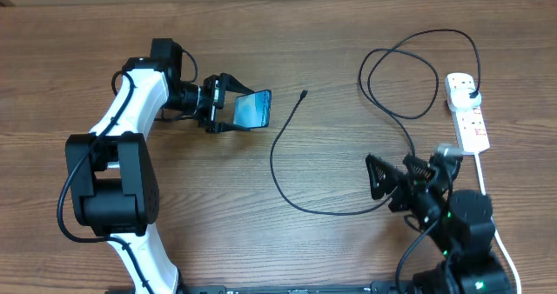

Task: Plug charger to phone and switch on socket
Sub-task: 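Move the right gripper from rest toward the phone held by the left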

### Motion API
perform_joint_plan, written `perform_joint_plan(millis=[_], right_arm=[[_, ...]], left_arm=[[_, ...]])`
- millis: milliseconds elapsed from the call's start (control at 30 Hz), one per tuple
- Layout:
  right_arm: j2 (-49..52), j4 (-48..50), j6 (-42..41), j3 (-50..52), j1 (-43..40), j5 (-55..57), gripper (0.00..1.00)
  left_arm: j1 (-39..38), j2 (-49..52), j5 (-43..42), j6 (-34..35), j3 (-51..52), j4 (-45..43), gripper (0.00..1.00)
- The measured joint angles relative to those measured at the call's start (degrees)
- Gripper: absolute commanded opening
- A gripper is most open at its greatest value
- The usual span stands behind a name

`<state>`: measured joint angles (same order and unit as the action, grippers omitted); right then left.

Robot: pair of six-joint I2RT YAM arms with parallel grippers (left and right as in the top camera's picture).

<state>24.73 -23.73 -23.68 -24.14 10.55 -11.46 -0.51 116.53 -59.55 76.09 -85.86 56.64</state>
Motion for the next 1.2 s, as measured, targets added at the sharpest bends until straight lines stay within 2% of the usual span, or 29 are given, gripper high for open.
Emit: perform_joint_plan(millis=[367,567,700,900,1100,1200], right_arm=[[22.71,-10.23,-0.26,-21.94,0.02,-10.82,1.00],[32.96,-5.79,-0.52,-24.85,0.02,-19.37,1.00],[38.97,-2.69,-4.20,-24.85,0.04,-21.79,0.99],[47.69,0.39,-7.98,-24.85,2.03,-23.28,0.80],[55.91,4.00,-11.10,-24.85,7.26,-22.45,0.67],[58.97,7.15,-12.76,-24.85,9.84,-21.66,0.66]], left_arm=[[-2.78,0.00,15.13,-0.63,-0.02,0.50,0.54],[-5.79,0.00,20.68,-1.07,-0.02,0.55,0.55],[-7.21,0.00,22.29,-1.03,-0.02,0.57,0.55],[-8.17,0.00,22.99,0.24,-0.02,0.52,0.55],[-8.92,0.00,23.41,1.05,-0.02,0.55,0.55],[-9.64,0.00,23.45,1.55,-0.02,0.57,0.55]])
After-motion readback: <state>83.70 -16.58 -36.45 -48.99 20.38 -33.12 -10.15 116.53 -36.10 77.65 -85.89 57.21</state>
